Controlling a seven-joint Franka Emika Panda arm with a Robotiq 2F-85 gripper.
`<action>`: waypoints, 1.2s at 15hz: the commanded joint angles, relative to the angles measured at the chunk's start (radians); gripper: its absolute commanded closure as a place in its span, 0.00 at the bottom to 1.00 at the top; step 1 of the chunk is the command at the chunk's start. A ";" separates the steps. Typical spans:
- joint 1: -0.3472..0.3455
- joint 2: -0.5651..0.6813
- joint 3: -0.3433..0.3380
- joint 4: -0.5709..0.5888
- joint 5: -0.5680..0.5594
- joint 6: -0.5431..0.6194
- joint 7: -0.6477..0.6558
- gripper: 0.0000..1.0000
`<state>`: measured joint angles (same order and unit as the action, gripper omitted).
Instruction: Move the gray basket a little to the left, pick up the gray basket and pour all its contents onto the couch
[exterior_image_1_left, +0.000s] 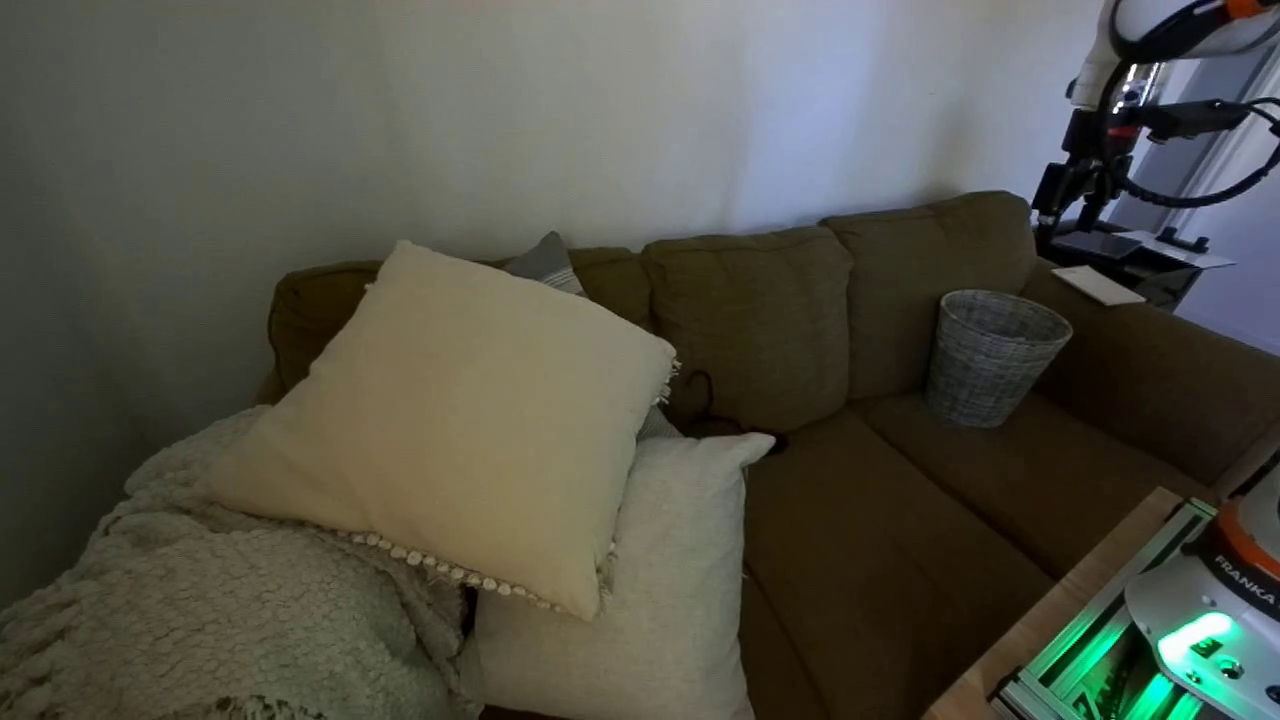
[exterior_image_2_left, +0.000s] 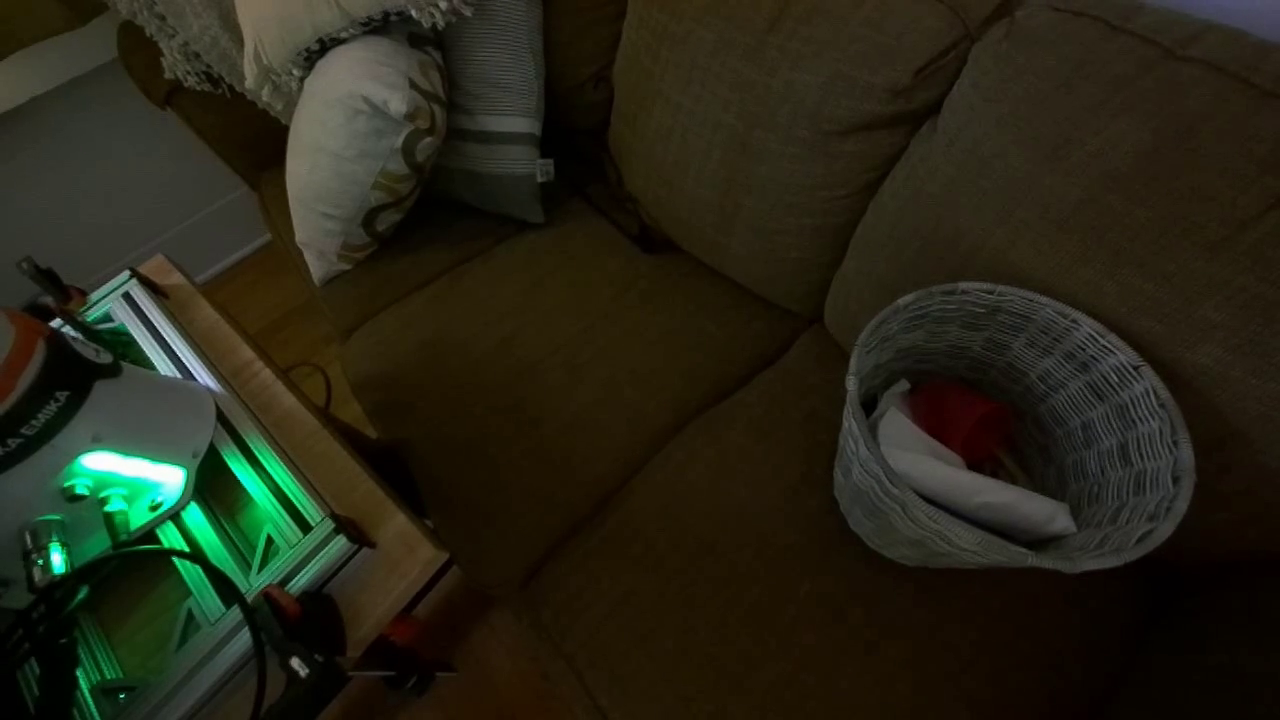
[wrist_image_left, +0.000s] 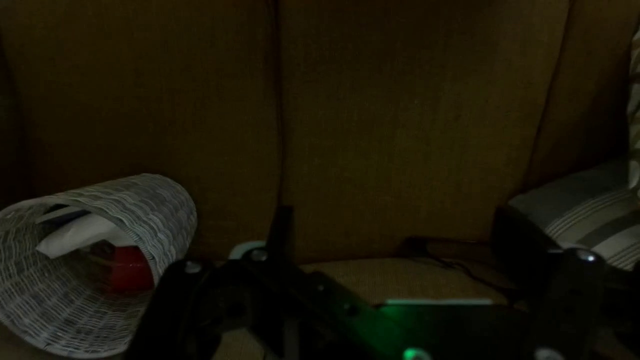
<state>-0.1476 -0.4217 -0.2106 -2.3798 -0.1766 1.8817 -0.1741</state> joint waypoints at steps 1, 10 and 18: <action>-0.003 -0.002 0.015 0.000 0.003 -0.001 0.003 0.00; -0.108 0.224 -0.254 0.251 0.191 0.206 -0.183 0.00; -0.176 0.665 -0.204 0.631 0.106 0.168 -0.273 0.00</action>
<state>-0.2793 0.0515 -0.4470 -1.9034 -0.0654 2.0910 -0.4175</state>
